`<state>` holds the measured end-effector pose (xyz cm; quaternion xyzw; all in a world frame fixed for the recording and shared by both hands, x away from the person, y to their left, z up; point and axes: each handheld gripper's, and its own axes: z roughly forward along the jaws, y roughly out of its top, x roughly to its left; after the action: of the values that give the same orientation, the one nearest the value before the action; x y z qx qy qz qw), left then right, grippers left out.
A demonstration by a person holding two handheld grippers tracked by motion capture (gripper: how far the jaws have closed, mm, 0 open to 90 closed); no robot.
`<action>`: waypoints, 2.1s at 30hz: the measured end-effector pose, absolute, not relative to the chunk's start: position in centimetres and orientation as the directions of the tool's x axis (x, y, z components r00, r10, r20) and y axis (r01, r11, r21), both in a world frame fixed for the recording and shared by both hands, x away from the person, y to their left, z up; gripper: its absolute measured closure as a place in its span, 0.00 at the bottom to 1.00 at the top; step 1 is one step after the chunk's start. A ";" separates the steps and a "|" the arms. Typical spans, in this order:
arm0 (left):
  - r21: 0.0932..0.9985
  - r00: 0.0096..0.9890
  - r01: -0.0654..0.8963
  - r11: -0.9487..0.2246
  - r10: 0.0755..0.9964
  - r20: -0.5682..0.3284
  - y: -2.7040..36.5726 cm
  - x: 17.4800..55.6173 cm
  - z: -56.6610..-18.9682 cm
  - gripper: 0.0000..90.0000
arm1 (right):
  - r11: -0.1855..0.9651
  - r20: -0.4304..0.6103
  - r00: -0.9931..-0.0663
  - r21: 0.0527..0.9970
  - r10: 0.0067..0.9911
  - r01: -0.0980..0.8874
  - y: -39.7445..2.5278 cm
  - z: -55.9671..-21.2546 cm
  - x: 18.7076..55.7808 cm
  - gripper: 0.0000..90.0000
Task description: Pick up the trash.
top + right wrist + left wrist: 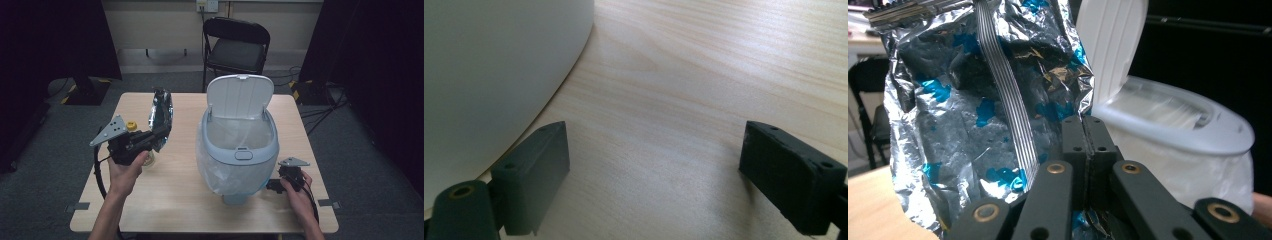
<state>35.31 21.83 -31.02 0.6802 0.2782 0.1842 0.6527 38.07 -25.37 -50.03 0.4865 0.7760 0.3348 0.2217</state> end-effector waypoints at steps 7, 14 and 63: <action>0.995 0.792 0.094 0.026 0.603 -0.091 21.1 35.3 -28.7 1.00 | 0.302 -0.017 -0.428 0.735 0.904 0.607 -25.4 -50.0 38.1 0.13; 0.998 0.815 0.056 0.008 0.577 -0.050 19.4 35.4 -26.9 1.00 | 0.302 -0.018 -0.428 0.735 0.903 0.607 -25.4 -50.0 38.1 0.13; 0.986 0.939 0.133 -0.102 0.331 -0.092 5.1 39.8 -24.2 0.98 | 0.303 -0.018 -0.429 0.735 0.903 0.606 -25.4 -50.0 38.1 0.13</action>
<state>39.75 5.10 -24.19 0.7385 0.1570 0.0759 0.6514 38.07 -25.37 -50.03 0.4863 0.7761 0.3349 0.2215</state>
